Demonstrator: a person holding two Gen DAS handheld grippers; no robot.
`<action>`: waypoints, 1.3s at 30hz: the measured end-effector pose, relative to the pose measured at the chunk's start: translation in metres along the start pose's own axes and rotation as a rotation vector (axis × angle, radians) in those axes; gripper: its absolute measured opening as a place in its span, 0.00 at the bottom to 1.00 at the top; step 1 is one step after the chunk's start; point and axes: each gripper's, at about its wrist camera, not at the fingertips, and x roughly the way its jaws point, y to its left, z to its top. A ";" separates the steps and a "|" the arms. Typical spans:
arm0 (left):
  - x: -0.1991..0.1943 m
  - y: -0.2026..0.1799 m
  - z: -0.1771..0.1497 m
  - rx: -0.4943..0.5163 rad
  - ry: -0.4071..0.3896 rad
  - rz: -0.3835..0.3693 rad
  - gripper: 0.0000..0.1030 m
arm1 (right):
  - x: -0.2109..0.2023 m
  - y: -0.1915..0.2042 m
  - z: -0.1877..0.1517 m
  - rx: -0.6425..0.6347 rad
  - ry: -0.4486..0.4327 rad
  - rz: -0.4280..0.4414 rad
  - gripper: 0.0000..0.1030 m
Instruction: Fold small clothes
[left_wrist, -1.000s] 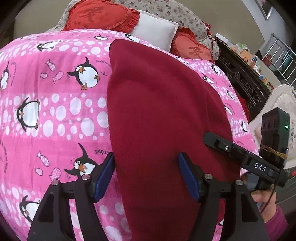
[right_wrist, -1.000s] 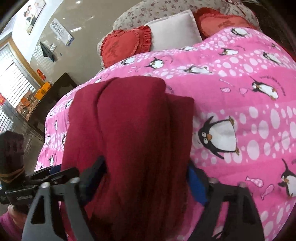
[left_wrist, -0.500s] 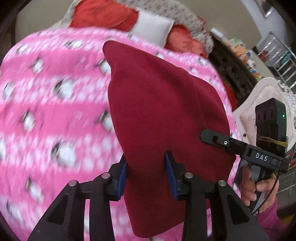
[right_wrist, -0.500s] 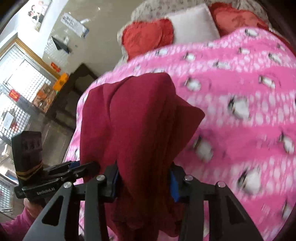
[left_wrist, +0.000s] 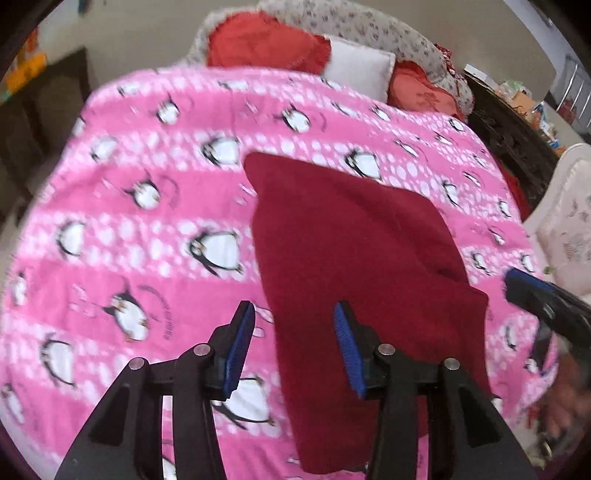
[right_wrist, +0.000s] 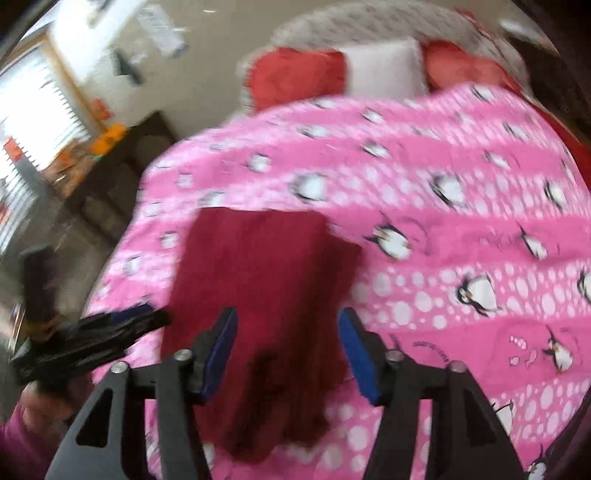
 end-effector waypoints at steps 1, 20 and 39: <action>-0.001 -0.001 0.001 -0.002 -0.005 0.003 0.24 | -0.005 0.009 -0.001 -0.031 -0.002 0.017 0.45; -0.048 -0.013 -0.021 0.043 -0.160 0.108 0.24 | -0.005 0.016 -0.056 -0.058 0.047 -0.099 0.43; -0.066 -0.013 -0.027 0.048 -0.233 0.167 0.24 | -0.003 0.060 -0.029 -0.075 -0.081 -0.202 0.75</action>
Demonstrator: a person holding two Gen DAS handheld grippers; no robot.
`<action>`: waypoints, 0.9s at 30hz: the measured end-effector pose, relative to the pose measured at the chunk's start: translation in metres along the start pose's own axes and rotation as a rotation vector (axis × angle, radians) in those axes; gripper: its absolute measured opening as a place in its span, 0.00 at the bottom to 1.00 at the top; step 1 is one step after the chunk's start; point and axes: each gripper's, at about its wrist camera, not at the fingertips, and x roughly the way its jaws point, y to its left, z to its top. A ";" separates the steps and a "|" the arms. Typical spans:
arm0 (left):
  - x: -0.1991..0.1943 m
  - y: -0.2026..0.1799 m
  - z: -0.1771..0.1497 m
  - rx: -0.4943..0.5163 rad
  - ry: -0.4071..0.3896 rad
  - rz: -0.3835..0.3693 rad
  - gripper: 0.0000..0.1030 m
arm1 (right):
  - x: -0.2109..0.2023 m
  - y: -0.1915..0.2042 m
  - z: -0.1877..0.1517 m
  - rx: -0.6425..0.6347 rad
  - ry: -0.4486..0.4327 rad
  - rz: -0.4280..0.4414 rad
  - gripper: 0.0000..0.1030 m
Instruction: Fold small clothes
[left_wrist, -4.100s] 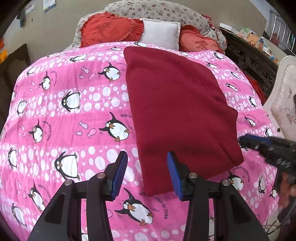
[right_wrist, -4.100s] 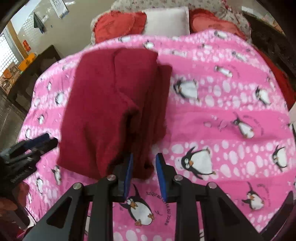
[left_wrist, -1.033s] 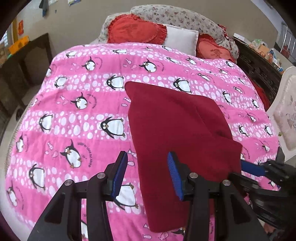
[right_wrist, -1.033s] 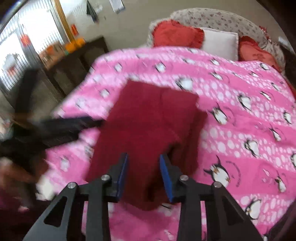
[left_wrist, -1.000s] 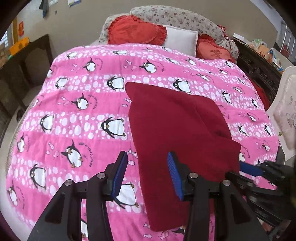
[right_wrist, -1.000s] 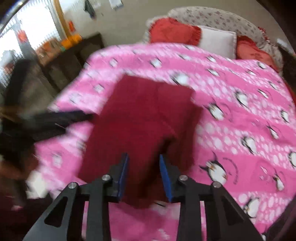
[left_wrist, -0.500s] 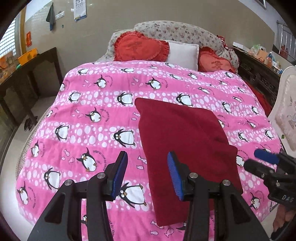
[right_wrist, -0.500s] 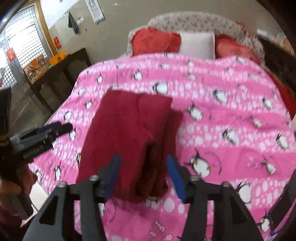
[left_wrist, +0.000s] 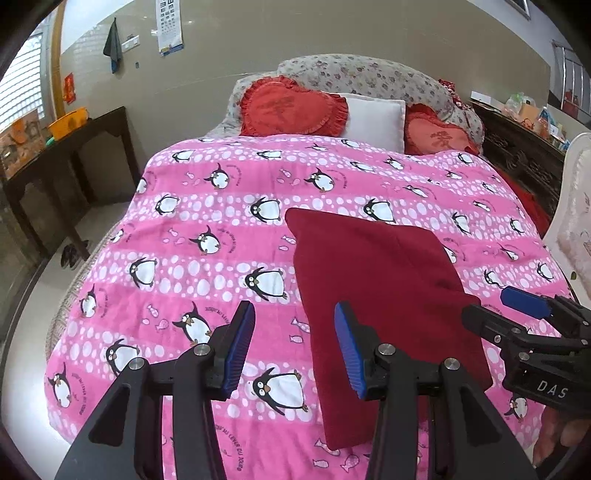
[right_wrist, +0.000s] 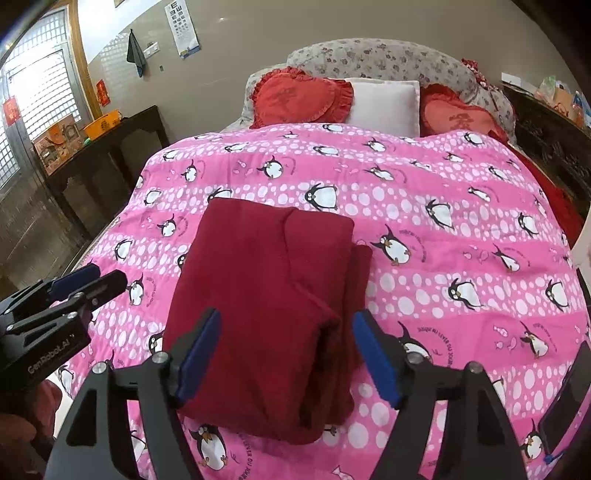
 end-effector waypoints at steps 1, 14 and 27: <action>0.001 0.000 -0.001 -0.003 0.004 -0.002 0.24 | 0.001 0.000 0.000 0.003 0.002 -0.002 0.75; 0.020 0.002 -0.018 -0.077 0.120 -0.077 0.24 | 0.009 0.000 -0.001 0.009 0.057 -0.026 0.76; 0.028 0.003 -0.025 -0.082 0.142 -0.103 0.24 | 0.018 0.002 0.000 0.013 0.094 -0.061 0.76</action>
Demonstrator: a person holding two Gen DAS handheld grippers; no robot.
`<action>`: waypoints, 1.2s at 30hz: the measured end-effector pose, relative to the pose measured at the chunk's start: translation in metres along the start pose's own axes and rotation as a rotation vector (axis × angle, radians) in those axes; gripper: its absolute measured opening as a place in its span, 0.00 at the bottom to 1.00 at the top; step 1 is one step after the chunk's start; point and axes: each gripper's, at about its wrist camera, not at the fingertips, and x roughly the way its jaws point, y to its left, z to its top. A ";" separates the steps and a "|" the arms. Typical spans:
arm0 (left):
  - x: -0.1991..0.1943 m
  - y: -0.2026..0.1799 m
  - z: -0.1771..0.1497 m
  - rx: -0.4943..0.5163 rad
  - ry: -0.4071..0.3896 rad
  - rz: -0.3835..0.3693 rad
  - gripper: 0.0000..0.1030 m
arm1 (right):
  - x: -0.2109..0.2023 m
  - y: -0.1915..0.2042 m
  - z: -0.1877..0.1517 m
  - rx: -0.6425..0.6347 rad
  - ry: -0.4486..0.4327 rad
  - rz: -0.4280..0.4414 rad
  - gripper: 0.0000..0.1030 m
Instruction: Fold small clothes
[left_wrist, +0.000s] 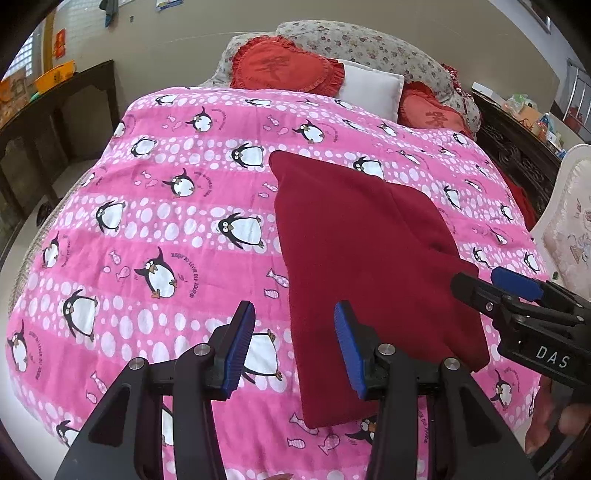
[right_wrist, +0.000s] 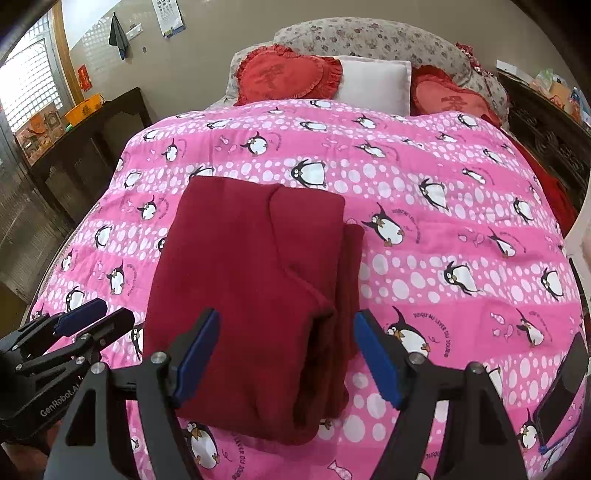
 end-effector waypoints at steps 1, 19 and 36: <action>0.000 0.001 0.000 0.000 -0.001 0.003 0.24 | 0.001 0.000 0.000 0.000 0.001 0.000 0.76; 0.000 0.002 0.004 0.020 -0.018 0.041 0.24 | 0.009 0.000 -0.001 0.013 0.016 0.015 0.76; -0.002 -0.007 0.014 0.057 -0.032 0.073 0.24 | 0.011 -0.004 0.003 0.020 0.006 0.029 0.76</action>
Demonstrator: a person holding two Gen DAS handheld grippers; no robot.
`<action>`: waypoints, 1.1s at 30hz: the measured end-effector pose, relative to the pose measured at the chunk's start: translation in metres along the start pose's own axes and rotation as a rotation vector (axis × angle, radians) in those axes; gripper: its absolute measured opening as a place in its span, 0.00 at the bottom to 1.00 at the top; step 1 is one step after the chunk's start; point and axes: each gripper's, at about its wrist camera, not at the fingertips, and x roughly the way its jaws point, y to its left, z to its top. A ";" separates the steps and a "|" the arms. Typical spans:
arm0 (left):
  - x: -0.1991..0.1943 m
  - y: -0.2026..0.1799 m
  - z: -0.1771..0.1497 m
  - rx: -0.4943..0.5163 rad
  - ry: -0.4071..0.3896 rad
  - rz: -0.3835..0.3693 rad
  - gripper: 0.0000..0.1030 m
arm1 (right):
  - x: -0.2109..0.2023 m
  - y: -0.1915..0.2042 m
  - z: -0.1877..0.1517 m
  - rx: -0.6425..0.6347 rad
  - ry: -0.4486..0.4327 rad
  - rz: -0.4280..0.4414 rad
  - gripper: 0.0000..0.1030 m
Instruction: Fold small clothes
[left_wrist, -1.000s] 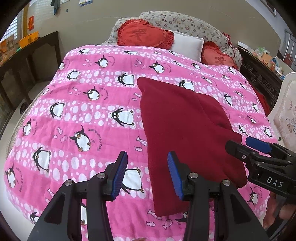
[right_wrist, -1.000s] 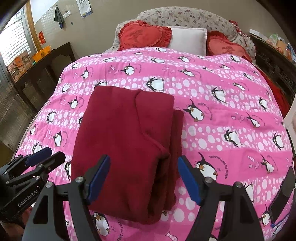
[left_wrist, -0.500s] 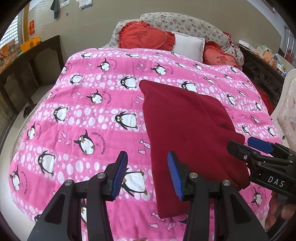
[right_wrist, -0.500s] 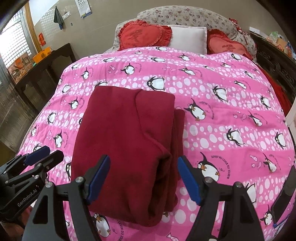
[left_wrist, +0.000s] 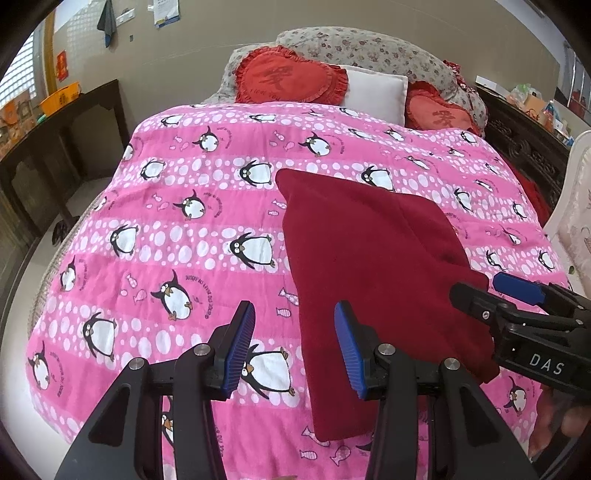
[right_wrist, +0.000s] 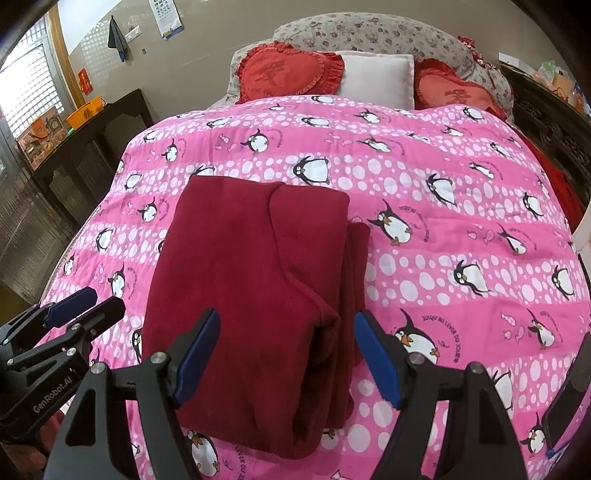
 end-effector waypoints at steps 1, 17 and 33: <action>-0.001 -0.001 0.001 0.002 -0.002 0.001 0.24 | 0.000 0.000 0.000 0.002 -0.001 0.002 0.76; -0.002 -0.006 0.012 0.006 -0.024 0.008 0.24 | -0.004 -0.010 0.002 0.028 -0.014 0.003 0.79; -0.003 -0.008 0.019 0.006 -0.039 0.004 0.24 | 0.000 -0.017 0.003 0.045 -0.007 0.011 0.79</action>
